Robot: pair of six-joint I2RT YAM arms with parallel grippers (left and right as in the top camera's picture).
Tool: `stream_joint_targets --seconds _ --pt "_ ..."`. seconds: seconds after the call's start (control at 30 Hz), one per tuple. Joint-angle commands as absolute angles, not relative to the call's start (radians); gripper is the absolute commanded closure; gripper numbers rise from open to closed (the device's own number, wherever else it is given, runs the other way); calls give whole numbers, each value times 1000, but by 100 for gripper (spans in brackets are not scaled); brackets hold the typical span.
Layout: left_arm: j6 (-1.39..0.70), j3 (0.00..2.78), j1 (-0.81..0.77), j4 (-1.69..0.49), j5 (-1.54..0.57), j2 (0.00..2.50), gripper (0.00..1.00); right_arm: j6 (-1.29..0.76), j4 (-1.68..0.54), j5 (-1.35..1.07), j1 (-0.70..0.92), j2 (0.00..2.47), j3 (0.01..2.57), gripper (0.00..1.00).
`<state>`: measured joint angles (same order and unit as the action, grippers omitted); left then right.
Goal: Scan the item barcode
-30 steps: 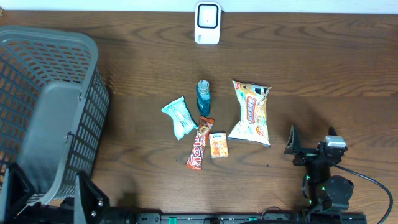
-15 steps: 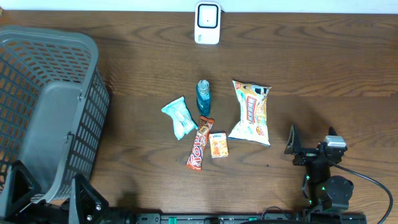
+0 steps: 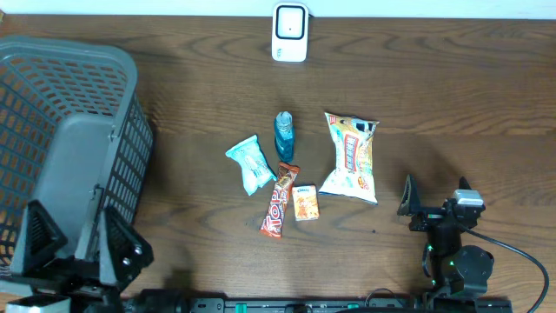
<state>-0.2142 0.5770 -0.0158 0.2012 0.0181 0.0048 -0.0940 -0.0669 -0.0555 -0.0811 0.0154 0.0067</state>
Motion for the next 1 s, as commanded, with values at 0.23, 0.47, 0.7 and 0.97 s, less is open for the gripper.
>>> stream_joint_targets --seconds 0.23,0.47,0.7,0.97 --pt "-210 579 -12 49 91 3 0 -88 -71 -54 -84 12 6 1" --pt "-180 559 -12 26 33 3 1 -88 -71 -54 -84 12 6 1" --pt "-33 421 -12 32 -120 3 0 -88 -71 -54 -84 12 6 1" --pt "-38 234 -12 149 -201 3 0 -88 -71 -54 -84 12 6 1"
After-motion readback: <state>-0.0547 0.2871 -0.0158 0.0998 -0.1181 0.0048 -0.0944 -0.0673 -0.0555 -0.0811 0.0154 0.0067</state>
